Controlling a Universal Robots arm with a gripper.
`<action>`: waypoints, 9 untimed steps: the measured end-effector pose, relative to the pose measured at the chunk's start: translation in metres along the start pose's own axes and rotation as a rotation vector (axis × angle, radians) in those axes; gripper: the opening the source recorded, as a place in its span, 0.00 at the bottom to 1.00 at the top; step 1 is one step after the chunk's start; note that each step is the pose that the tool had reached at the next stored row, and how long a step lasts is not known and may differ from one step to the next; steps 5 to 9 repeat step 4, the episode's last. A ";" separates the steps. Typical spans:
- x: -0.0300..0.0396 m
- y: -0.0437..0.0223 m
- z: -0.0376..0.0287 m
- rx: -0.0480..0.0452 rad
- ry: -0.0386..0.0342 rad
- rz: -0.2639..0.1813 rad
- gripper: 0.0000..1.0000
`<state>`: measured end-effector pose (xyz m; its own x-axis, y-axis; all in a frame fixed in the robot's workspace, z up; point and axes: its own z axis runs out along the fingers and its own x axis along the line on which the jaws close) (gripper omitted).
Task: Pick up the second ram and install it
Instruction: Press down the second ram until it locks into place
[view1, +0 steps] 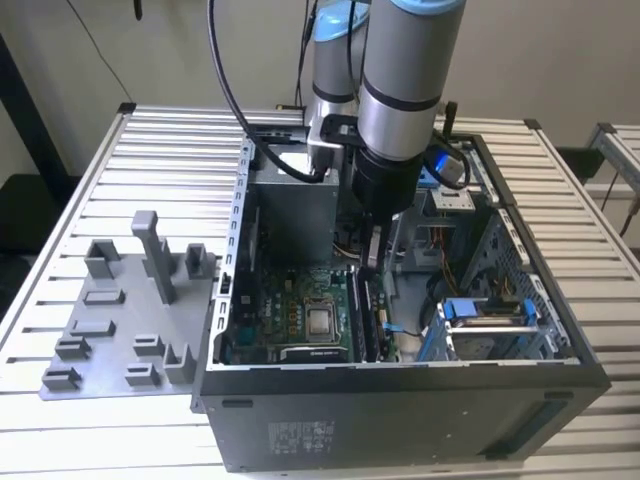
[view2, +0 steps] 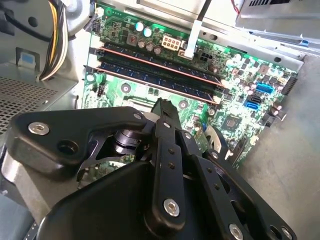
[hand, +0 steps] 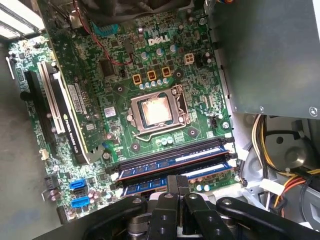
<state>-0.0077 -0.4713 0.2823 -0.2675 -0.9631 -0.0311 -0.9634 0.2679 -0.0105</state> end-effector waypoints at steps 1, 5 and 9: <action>0.0000 0.0000 -0.0003 0.0000 0.0000 0.000 0.11; 0.0000 0.0000 -0.0010 0.0000 0.0001 0.000 0.11; 0.0000 0.0000 -0.0010 0.0000 0.0001 0.000 0.11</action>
